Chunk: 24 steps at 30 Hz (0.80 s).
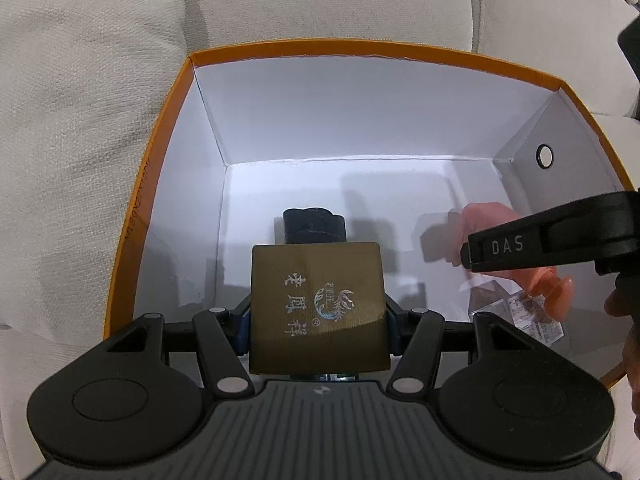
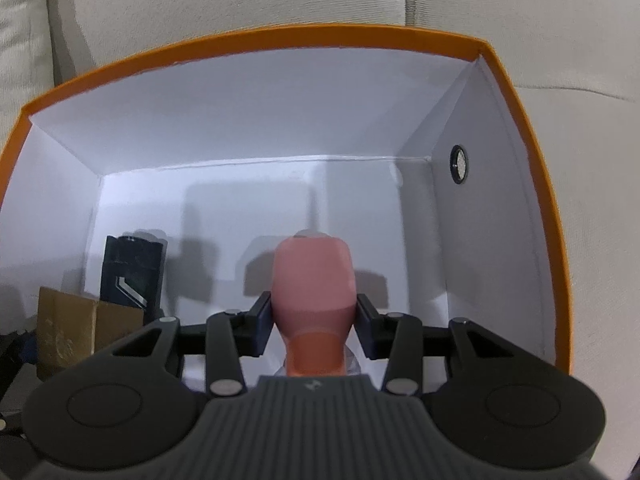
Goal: Organize rigid objects
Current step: 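Lower both items into the shoebox and open both tools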
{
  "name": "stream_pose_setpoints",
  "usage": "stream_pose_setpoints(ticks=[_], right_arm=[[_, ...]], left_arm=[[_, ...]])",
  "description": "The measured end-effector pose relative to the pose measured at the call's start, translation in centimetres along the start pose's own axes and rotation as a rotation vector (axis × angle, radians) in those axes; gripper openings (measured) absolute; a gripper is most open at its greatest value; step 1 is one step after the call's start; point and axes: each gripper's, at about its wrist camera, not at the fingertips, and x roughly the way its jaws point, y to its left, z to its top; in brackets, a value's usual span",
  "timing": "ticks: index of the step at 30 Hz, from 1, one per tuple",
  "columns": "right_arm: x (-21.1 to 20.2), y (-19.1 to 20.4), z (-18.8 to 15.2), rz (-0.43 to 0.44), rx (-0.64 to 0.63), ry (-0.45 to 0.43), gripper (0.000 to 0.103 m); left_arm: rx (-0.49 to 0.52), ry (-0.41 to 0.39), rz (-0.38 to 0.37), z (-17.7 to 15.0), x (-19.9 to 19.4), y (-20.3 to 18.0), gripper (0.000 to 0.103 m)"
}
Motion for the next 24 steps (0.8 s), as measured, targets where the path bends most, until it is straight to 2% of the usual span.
stream_pose_setpoints(ticks=[6, 11, 16, 24], right_arm=[[0.2, 0.8, -0.3, -0.039, -0.06, 0.002, 0.044], [0.4, 0.9, -0.1, -0.048, -0.062, 0.014, 0.044], [1.1, 1.0, -0.1, -0.051, -0.055, 0.062, 0.044], [1.5, 0.9, 0.1, -0.049, -0.042, 0.097, 0.049]], left_arm=[[0.01, 0.003, 0.003, 0.1, 0.2, -0.1, 0.067], [0.01, 0.005, -0.002, 0.2, 0.4, -0.1, 0.067], [0.008, 0.008, -0.009, 0.2, 0.5, 0.0, 0.067], [0.008, 0.015, -0.022, 0.0, 0.5, 0.2, 0.067]])
